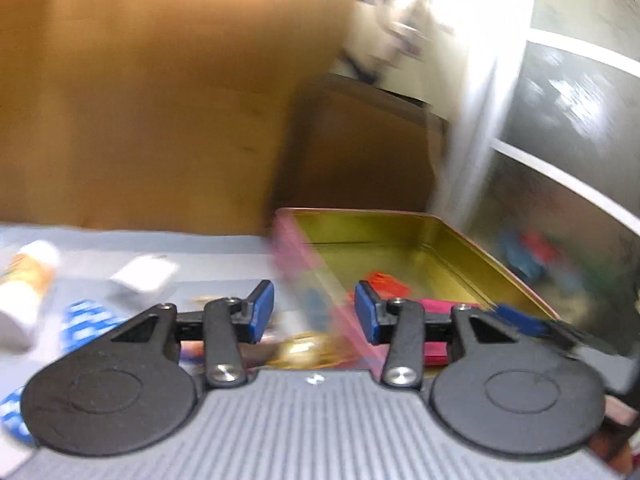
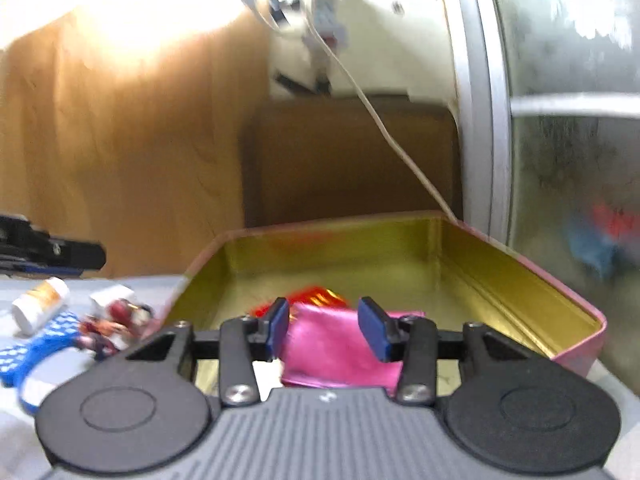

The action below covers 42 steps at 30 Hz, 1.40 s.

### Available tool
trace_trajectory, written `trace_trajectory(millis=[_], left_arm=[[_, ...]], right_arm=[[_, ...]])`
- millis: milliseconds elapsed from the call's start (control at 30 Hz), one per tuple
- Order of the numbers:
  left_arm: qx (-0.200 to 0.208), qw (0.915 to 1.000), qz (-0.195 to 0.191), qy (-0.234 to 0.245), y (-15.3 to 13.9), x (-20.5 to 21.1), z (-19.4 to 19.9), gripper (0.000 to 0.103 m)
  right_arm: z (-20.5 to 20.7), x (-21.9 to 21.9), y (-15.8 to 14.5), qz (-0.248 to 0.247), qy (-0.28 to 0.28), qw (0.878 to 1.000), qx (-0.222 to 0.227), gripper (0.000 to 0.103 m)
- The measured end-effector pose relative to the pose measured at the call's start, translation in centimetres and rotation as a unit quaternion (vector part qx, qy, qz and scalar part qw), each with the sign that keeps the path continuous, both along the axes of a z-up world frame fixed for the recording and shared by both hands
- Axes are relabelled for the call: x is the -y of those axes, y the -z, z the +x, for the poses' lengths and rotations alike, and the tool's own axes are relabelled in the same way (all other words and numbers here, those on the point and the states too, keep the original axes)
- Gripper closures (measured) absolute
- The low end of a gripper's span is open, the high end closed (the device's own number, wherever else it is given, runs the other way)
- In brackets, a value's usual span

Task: Organize rigid objects
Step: 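Carry the lighter into the pink tin and open the right tool, then grasp the figurine keychain with the right tool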

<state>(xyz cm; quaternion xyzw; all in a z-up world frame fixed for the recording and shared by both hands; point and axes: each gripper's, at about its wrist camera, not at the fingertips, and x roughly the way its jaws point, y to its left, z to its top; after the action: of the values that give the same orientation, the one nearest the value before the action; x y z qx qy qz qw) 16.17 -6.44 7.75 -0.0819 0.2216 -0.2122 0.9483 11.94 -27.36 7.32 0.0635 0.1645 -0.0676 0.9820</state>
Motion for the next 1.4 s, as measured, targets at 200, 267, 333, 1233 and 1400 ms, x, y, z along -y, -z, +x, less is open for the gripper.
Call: trace_trajectory(millis=[200, 267, 333, 1233, 1400], left_arm=[[-0.018, 0.9956, 0.006, -0.092, 3.0, -7.2, -2.0, 0.056], [-0.029, 0.9947, 0.005, -0.099, 3.9, -8.2, -2.3, 0.056], [-0.042, 0.9943, -0.007, -0.097, 4.7, -8.9, -2.4, 0.056], [-0.014, 0.9937, 0.009, -0.111, 7.3, -9.7, -2.9, 0.050], [-0.014, 0.9930, 0.012, -0.117, 7.2, -9.5, -3.0, 0.049]], right_arm=[[-1.8, -4.8, -1.7, 0.005, -0.112, 0.994, 0.020, 0.056], [-2.0, -7.2, -1.7, -0.012, -0.146, 0.989, 0.015, 0.054], [-1.2, -9.1, -1.4, -0.026, -0.175, 0.984, 0.002, 0.054], [5.5, -15.3, 1.4, -0.009, -0.185, 0.979, -0.089, 0.080], [0.8, -14.0, 0.8, 0.002, -0.237, 0.969, -0.074, 0.081]])
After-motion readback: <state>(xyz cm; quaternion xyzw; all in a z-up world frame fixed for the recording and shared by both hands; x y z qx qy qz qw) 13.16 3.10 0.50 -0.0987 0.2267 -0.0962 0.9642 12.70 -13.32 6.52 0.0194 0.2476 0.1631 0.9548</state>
